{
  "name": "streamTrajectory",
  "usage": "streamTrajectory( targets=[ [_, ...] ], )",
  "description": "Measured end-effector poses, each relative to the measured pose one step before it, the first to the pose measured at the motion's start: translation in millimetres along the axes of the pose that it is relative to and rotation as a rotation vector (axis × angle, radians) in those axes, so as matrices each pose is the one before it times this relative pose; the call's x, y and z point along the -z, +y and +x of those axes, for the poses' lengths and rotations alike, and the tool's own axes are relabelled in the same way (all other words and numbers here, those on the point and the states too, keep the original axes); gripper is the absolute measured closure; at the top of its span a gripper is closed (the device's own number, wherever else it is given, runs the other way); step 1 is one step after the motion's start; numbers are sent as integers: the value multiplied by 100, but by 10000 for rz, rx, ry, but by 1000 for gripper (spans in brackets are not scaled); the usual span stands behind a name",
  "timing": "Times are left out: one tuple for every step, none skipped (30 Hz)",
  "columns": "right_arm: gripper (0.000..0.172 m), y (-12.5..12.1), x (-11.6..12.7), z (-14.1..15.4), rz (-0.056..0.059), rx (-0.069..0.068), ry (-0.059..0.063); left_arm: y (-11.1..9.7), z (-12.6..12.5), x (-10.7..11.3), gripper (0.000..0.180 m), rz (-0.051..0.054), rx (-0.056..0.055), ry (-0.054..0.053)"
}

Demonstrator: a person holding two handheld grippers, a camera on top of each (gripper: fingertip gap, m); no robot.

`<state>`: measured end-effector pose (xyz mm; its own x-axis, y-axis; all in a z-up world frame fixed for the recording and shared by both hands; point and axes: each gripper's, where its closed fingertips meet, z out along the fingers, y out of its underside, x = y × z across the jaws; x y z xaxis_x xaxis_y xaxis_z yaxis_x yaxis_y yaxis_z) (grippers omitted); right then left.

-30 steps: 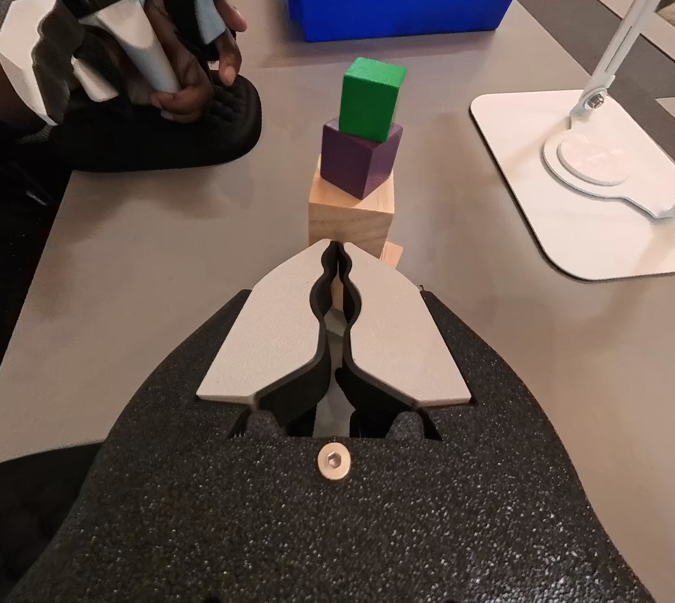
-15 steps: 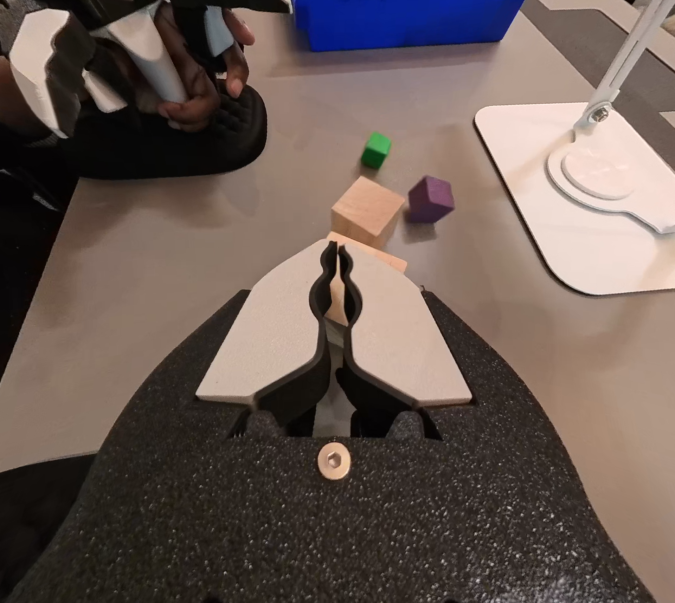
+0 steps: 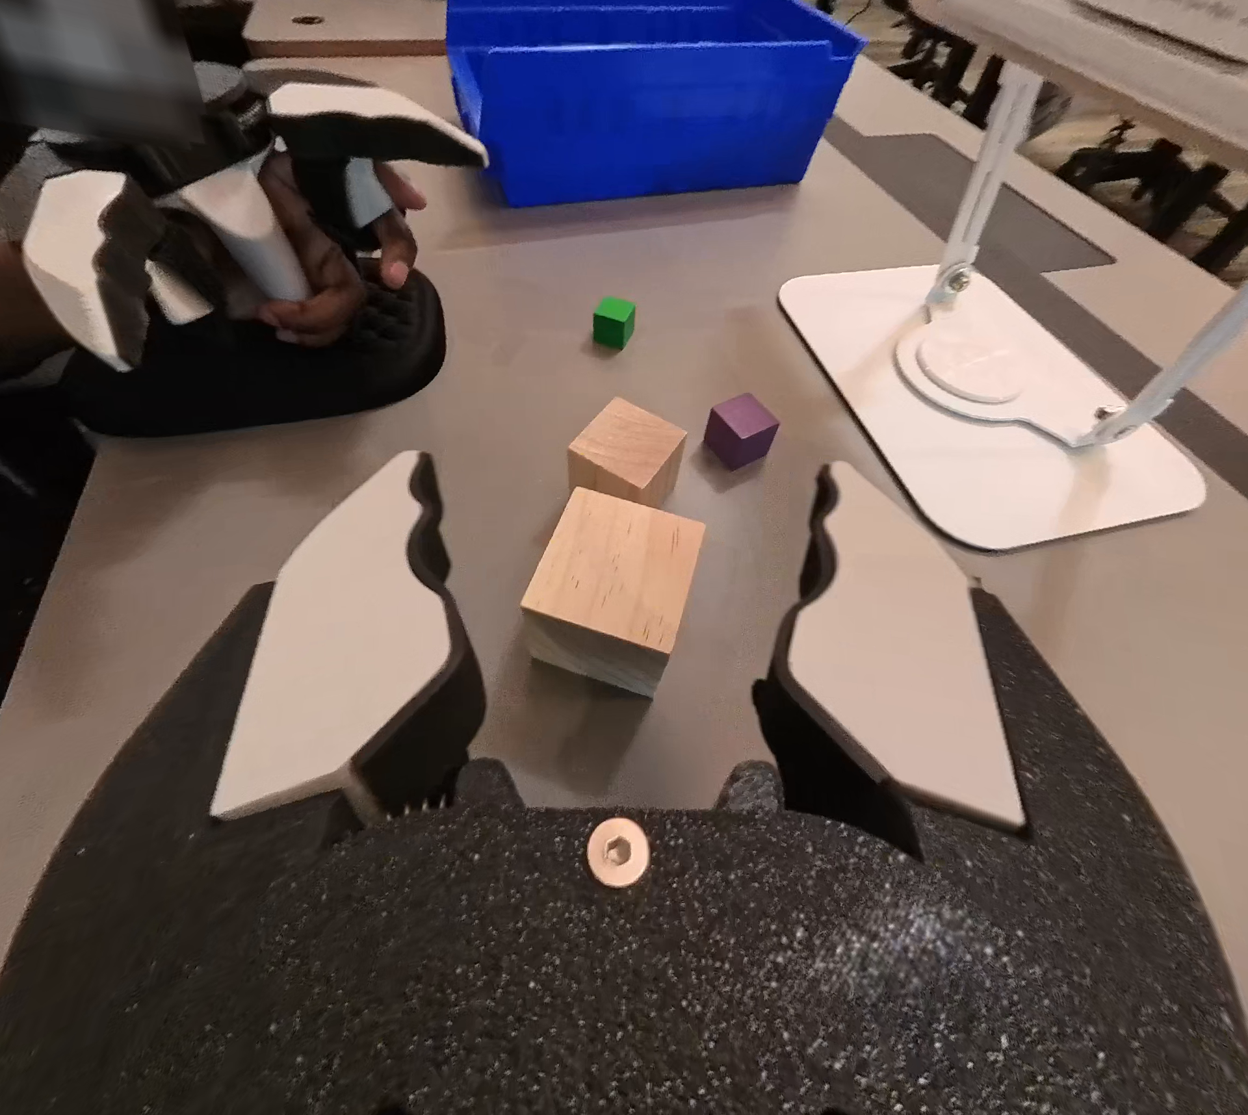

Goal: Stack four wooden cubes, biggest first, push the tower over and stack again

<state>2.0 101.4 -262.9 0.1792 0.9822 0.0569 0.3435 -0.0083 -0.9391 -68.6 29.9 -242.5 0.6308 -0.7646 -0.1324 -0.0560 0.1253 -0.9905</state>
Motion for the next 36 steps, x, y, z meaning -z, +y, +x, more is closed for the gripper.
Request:
streamTrajectory(
  targets=[
    [60, -192, 128, 143, 102, -41, 182, 3, 0, -5, 52, -1, 2, 4],
    [54, -206, 160, 105, 113, -49, 148, 2, 0, 1, 52, -1, -1, 1],
    [51, -221, 187, 25, 123, -45, 91, 2, 0, 1, 52, -2, -3, 2],
    [48, -227, 205, 32, 143, -51, 84, 2, 6, -6, 52, -2, -2, 1],
    [47, -210, 234, 15, 131, -41, 68, 4, -7, -5, 52, -2, -1, 1],
    [46, -174, 250, -23, 107, -18, 33, 0, -1, -8, 52, 0, -2, -5],
    [46, -135, 251, -14, 80, -6, 19, 0, -2, 0, 52, 0, 0, -1],
    [46, -51, 239, 8, 37, -3, 26, 2, 1, 1, 52, -2, 1, 0],
    [47, 41, 229, 27, -21, 0, 33, 1, -3, 1, 52, -1, -5, 0],
    [47, 77, 220, 80, -35, 4, 59, 5, 14, 4, 52, 2, -10, -1],
    [47, 71, 216, 41, -22, 14, 46, 2, -2, -7, 52, -2, -6, -3],
    [47, 86, 208, 1, -28, 8, 20, 1, 9, 0, 52, -2, -6, -1],
    [48, 128, 213, -7, -55, -17, 22, 5, 5, -5, 52, -4, -4, 1],
    [48, 123, 202, 20, -71, -34, 57, 6, -3, -11, 53, -4, -2, 0],
    [48, 72, 200, -42, -37, -31, 59, 8, 4, 7, 53, 0, -4, -2],
    [48, 60, 211, -125, -7, -31, 42, -1, -6, -1, 53, 1, -3, -3],
    [48, 55, 219, -207, 16, -13, 19, -5, 3, 4, 53, 3, 1, -4],
    [48, 29, 202, -264, 61, -3, 5, -7, -9, 4, 53, 6, 3, -4],
    [48, 21, 186, -288, 81, -20, 4, 3, -3, -5, 53, -1, 4, 1],
    [48, 31, 175, -278, 87, -48, 20, 12, 2, -8, 53, -9, -1, 3],
    [48, 18, 175, -190, 108, -79, 91, 7, 6, 3, 53, -6, -6, -3],
    [48, -20, 186, -118, 124, -99, 159, 8, 11, -2, 53, -1, -16, -5],
    [48, -6, 206, -110, 113, -101, 177, -4, 6, -3, 53, 0, -18, -7],
    [48, -17, 221, -126, 105, -82, 190, -5, 4, 4, 53, 1, -7, -10],
    [49, -33, 219, -182, 105, -35, 177, 3, -11, -6, 53, -1, 1, -3],
    [49, -77, 242, -269, 124, 16, 128, 7, 3, -3, 53, -4, 9, 4],
    [50, -100, 243, -220, 139, -4, 180, 3, -13, 2, 53, 1, 16, 3],
    [50, -146, 256, -81, 158, -44, 283, -5, -7, 5, 54, 6, 15, 2],
    [50, -129, 272, -114, 149, -48, 269, -3, -14, 13, 54, 5, 16, 1],
    [50, -91, 276, -160, 104, -27, 238, -9, -16, -6, 54, 3, 20, 5],
    [51, -92, 302, -147, 104, -30, 264, 4, -9, 3, 55, 0, 21, 3],
    [54, -134, 299, -182, 160, -51, 246, 2, -13, 9, 55, 0, 15, -3],
    [56, -179, 269, -314, 210, -2, 167, -24, -24, 7, 55, 11, 9, -13],
    [58, -168, 227, -362, 198, 49, 126, -11, -7, 25, 55, 14, -2, -13],
    [60, -83, 187, -300, 130, 62, 147, -11, 1, 8, 56, 5, -12, -15],
    [60, 0, 170, -250, 42, 108, 137, 19, -1, -10, 56, -9, -15, -14]
  ],
)
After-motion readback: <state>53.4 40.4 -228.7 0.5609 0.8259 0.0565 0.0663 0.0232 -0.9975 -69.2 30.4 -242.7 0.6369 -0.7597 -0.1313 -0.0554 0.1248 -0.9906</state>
